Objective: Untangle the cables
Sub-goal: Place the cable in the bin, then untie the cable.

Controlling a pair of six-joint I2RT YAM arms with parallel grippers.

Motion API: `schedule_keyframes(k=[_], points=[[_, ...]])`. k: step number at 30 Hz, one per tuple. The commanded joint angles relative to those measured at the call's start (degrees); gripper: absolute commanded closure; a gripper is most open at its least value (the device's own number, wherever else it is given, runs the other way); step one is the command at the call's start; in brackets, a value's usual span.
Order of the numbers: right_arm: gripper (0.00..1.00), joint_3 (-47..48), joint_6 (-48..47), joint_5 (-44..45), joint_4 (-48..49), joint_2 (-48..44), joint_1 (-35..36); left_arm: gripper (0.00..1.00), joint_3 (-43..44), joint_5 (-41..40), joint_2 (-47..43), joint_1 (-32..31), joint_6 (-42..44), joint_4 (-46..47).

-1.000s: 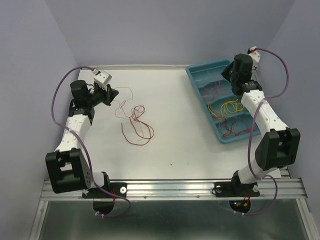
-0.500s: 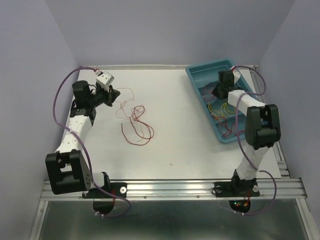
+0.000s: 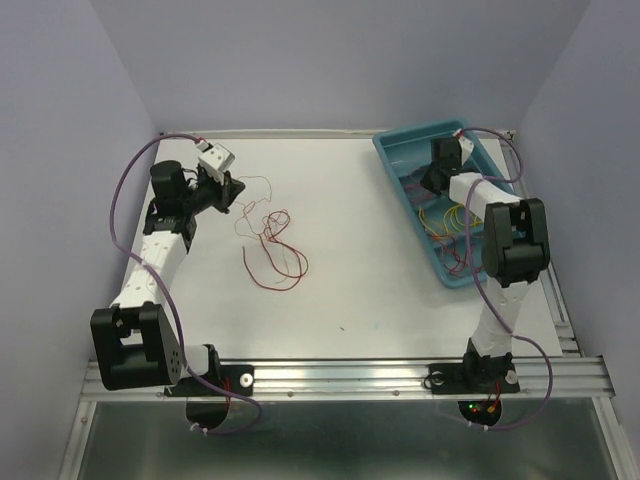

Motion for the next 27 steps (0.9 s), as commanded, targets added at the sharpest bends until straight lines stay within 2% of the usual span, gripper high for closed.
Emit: schedule_keyframes(k=[1,4,9,11,14,19,22,27], points=[[0.76,5.5,-1.2,2.0,-2.0,-5.9,-0.1,1.00,-0.5,0.3,-2.6,-0.7,1.0,0.6],[0.56,6.4,-1.6,3.5,-3.6,-8.1,0.1,1.00,0.0,0.5,-2.6,-1.5,1.6,-0.2],[0.41,4.8,-2.5,5.9,-5.8,-14.6,1.4,1.00,0.7,1.3,-3.3,-3.2,3.5,-2.1],[0.31,2.6,-4.9,4.9,-5.8,-17.3,2.5,1.00,1.2,2.0,-3.8,-3.3,4.5,-3.5],[0.21,-0.7,-10.5,-2.7,-3.5,-23.2,7.7,1.00,3.6,2.8,-4.7,-3.3,5.7,-6.0],[0.19,-7.1,-18.1,-16.0,4.6,-25.8,18.5,1.00,6.1,3.6,-6.2,-3.3,6.6,-9.5],[0.19,-12.3,-18.3,-22.3,13.9,-26.0,24.1,1.00,8.2,4.0,-7.1,-3.3,7.4,-11.3],[0.16,-16.3,-21.3,-32.6,27.5,-21.9,33.1,1.00,14.3,5.7,-9.0,-4.8,7.7,-16.8]])
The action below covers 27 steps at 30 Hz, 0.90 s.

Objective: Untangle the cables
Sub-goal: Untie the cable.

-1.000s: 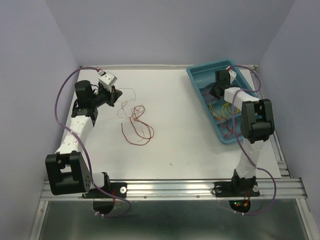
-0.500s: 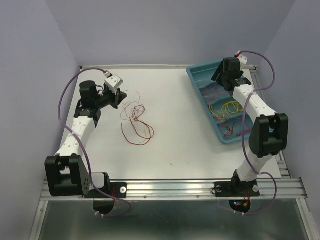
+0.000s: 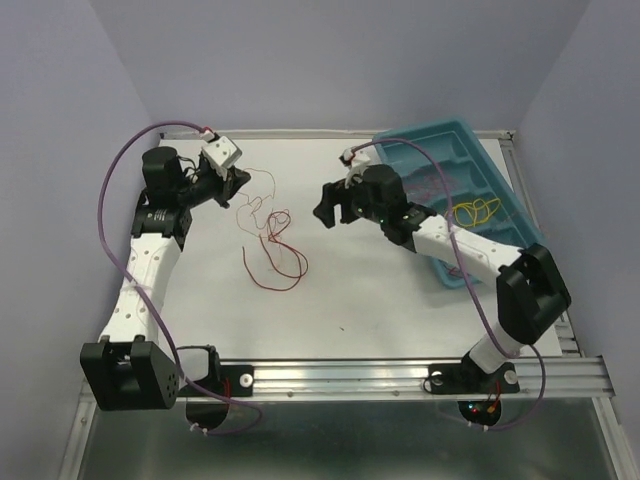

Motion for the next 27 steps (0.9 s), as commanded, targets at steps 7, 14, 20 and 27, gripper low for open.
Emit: schedule_keyframes(k=[7,14,20,27], points=[[0.10,0.6,-5.5,-14.9,26.7,16.7,12.5,1.00,12.7,5.0,-4.7,-1.6,-2.0,-5.0],[0.14,2.0,-3.4,-11.2,33.9,25.4,15.1,1.00,23.1,1.7,-3.7,-1.6,-6.5,-3.8],[0.43,-2.6,-1.7,-8.0,37.6,24.5,15.1,1.00,33.3,-5.0,-1.5,-1.6,-11.9,0.1],[0.41,-14.1,0.7,-4.2,42.0,20.4,16.1,1.00,49.6,-12.4,2.2,-1.6,-16.5,7.7]])
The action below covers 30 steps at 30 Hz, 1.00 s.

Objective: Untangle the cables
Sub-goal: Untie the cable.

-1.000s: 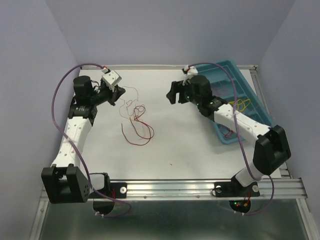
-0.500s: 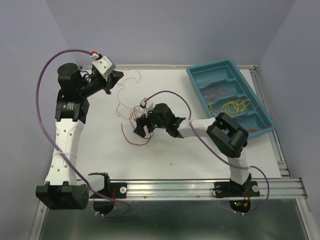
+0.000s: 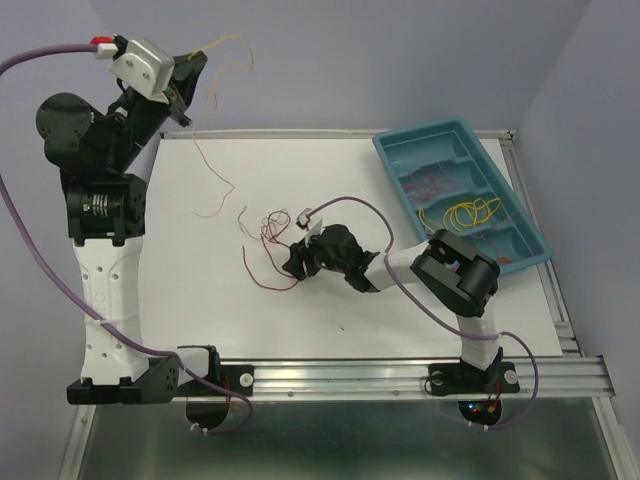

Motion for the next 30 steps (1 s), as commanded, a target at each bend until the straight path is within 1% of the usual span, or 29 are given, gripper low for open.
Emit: schedule_keyframes(k=[1,2,4,5,7,11,14,17,22,24,27,30], points=[[0.30,-5.8,1.8,4.4,7.7,-4.3,1.0,1.00,11.6,-4.6,2.6,-0.2,-4.9,7.9],[0.15,-8.0,2.3,4.9,9.9,-5.1,1.1,1.00,13.0,-2.6,3.8,-0.2,-5.3,7.7],[0.09,-9.9,2.3,4.8,11.5,-8.3,1.4,1.00,13.1,0.5,4.0,-0.2,-7.4,7.8],[0.06,-10.9,1.9,4.7,11.8,-9.8,1.7,1.00,12.2,4.0,3.5,-0.3,-8.3,8.5],[0.04,-12.0,1.3,4.8,11.7,-12.4,1.9,1.00,8.1,6.7,3.0,-0.6,-9.6,9.0],[0.03,-15.9,0.2,4.6,10.8,-22.3,2.1,1.00,-1.2,10.8,0.7,-1.2,-9.6,9.9],[0.03,-17.4,-0.5,5.0,9.4,-28.5,2.2,1.00,-5.9,12.3,-1.0,-2.5,-9.7,10.8],[0.02,-17.5,-1.5,6.2,8.4,-32.1,2.2,1.00,-13.3,13.0,-2.8,-5.0,-9.8,10.8],[0.02,-14.5,-3.7,5.8,8.1,-33.0,2.2,1.00,-20.4,12.9,-4.7,-10.2,-9.6,11.1],[0.01,-11.7,-5.0,5.7,6.8,-32.3,2.2,1.00,-22.8,12.3,-5.6,-11.9,-9.7,11.0],[0.02,-6.3,-6.3,4.0,3.2,-29.9,2.2,1.00,-25.3,11.5,-6.6,-14.3,-9.7,11.0],[0.02,-3.3,-6.8,4.0,2.4,-27.4,2.4,1.00,-26.4,10.3,-7.2,-16.0,-9.3,10.5]])
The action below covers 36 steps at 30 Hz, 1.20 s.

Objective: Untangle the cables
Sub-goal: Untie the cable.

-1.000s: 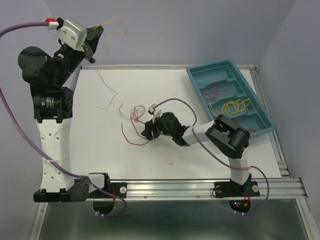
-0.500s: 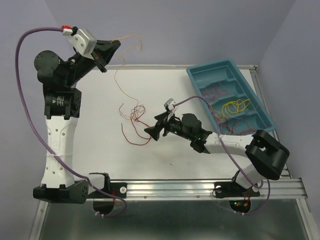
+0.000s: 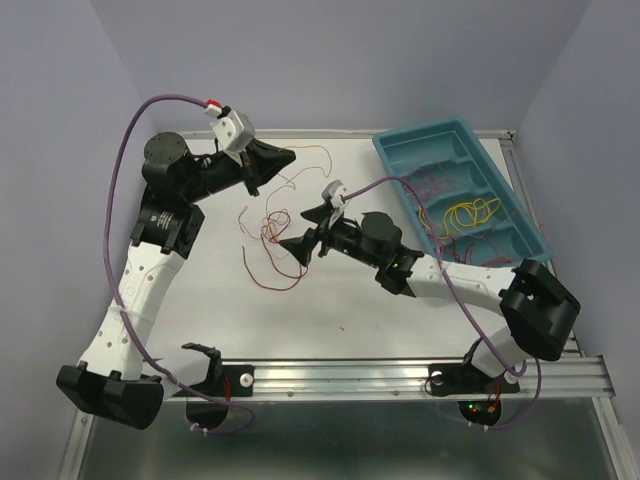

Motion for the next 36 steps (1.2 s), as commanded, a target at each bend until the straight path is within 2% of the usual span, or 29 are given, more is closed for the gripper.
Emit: schedule_keyframes(k=[1,3,5,10,12,14,18,20,21,22,23,24,28,31,34,35,36], points=[[0.04,6.4,-2.6,-0.5,-0.4,2.1,0.8,1.00,-0.9,-0.6,-3.3,-2.6,0.1,2.8],[0.08,7.8,-2.6,-1.3,-0.4,2.9,0.8,1.00,-1.2,-0.8,-3.5,-3.2,0.5,2.4],[0.18,8.7,-2.3,-3.5,-0.3,3.4,0.7,1.00,-1.2,-1.7,-3.5,-4.1,1.7,1.6],[0.21,9.5,-1.7,-7.3,0.3,4.0,0.8,1.00,-0.5,-3.2,-2.3,-4.4,2.6,0.1],[0.27,9.7,-1.5,-9.1,0.5,4.4,0.8,1.00,-0.8,-2.9,-1.9,-4.5,2.8,0.1],[0.37,10.1,-1.0,-9.1,0.5,4.8,0.8,1.00,-1.0,-2.6,-1.7,-4.6,2.6,0.0],[0.39,10.2,-0.4,-11.5,1.4,5.5,0.9,1.00,-1.0,-3.5,-1.3,-4.9,3.2,0.0],[0.46,10.2,0.0,-12.0,1.7,5.6,0.9,1.00,-1.0,-4.2,-1.1,-4.9,3.5,0.0],[0.67,10.0,0.4,-12.1,2.1,5.6,0.9,1.00,-1.0,-4.5,-0.8,-4.9,3.7,0.0],[0.77,9.9,0.5,-11.6,2.1,5.3,0.9,1.00,-1.0,-4.5,-0.7,-4.9,3.8,0.0],[0.95,9.7,0.9,-11.0,2.2,5.2,0.9,1.00,-1.0,-4.7,-0.4,-4.8,3.8,-0.1],[0.98,9.1,1.1,-10.5,2.2,4.9,0.9,1.00,-1.2,-4.7,-0.4,-4.9,3.9,-0.2],[0.99,6.2,1.9,-6.7,2.2,2.1,0.9,1.00,-2.0,-7.0,-0.7,-4.9,5.3,-0.1],[1.00,4.0,4.4,-0.2,1.0,-1.6,0.9,1.00,-3.5,-9.5,-0.4,-4.9,6.5,0.7],[0.99,1.8,6.8,9.9,-4.6,-6.3,0.9,0.94,-4.7,-8.5,1.6,-4.9,6.2,1.7],[0.99,1.4,8.2,16.9,-8.0,-7.4,0.9,0.92,-4.8,-7.1,3.4,-4.9,6.0,2.0],[0.99,1.1,8.3,19.9,-9.3,-8.7,0.8,0.90,-4.6,-3.7,4.6,-5.3,5.5,2.0]])
